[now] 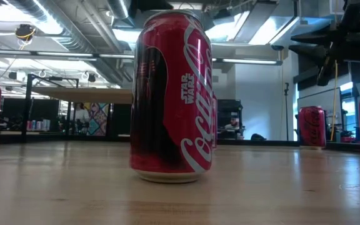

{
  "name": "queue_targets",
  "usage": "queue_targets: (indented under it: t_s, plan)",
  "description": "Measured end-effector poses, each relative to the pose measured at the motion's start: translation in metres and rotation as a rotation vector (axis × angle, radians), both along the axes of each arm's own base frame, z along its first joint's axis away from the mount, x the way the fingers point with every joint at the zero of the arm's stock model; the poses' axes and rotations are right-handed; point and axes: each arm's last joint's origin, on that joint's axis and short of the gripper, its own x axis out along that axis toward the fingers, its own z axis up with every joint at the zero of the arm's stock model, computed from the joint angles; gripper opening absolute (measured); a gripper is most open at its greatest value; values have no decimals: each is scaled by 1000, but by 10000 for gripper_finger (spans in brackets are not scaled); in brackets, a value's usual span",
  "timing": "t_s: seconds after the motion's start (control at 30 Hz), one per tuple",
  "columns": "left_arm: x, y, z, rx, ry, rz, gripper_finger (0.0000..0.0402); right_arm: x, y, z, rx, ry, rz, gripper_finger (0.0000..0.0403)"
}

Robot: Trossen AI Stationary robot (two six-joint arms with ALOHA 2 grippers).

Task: Place canned beverage on shelf
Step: Put the left orange soda can on the shelf

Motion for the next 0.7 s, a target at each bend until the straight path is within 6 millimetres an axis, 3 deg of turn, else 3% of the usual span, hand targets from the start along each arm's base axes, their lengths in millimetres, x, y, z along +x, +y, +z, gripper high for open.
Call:
queue_targets:
  t_s: [0.23,0.57,0.7]
  plan:
    - [35,-4,0,-10,68,-58,318,0,0,-1,-3,10,12,85]
    - [79,-15,-59,-251,159,-18,313,2,1,-5,-6,55,28,85]
    - [93,-21,-65,-262,253,23,313,2,2,-5,-66,70,79,85]
